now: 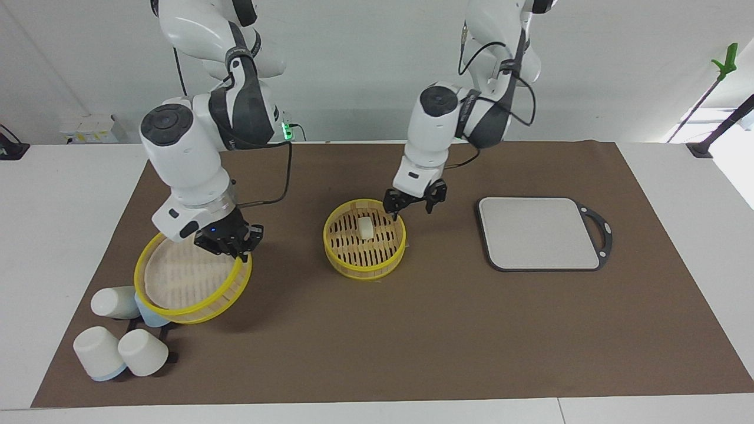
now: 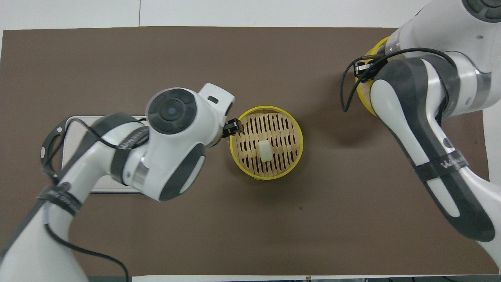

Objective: Place bun in steamer
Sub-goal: 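Place the bun in the steamer with the left gripper while the right holds the lid, then withdraw the left gripper to the tray while the right gripper carries the lid back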

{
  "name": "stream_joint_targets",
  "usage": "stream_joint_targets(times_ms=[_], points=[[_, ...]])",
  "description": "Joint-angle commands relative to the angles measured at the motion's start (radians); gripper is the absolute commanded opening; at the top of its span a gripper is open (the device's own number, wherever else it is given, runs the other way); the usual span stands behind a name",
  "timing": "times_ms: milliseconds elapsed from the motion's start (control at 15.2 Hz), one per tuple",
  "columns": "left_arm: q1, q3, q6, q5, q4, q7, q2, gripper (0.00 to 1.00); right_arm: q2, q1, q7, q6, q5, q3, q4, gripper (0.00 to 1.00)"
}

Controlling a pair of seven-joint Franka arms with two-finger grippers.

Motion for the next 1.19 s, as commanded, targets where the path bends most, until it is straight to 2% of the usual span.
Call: stream_joint_targets(times_ms=[0,264,462,725,923,1121], points=[[0.166,-0.01,-0.129,0.007,-0.01,0.17,-0.111,1.0,-0.031,0.154,0.287,0.032,-0.011,-0.001,-0.037,0.0],[0.357,-0.008,-0.256,0.009,0.032,0.429,-0.157,1.0,0.002,0.322,0.574,0.034,-0.05,-0.004,-0.029,0.0],[0.438,-0.008,-0.362,0.01,0.064,0.599,-0.175,1.0,0.06,0.406,0.726,0.034,-0.11,-0.007,-0.009,0.0],[0.445,-0.011,-0.494,0.03,0.092,0.615,-0.193,1.0,0.105,0.457,0.832,0.04,-0.151,-0.007,0.015,0.0],[0.445,-0.01,-0.533,0.03,0.087,0.617,-0.22,1.0,0.148,0.465,0.851,0.039,-0.15,-0.007,0.082,0.0],[0.447,-0.01,-0.523,0.03,0.086,0.617,-0.227,1.0,0.185,0.48,0.851,0.049,-0.153,-0.005,0.109,0.0]])
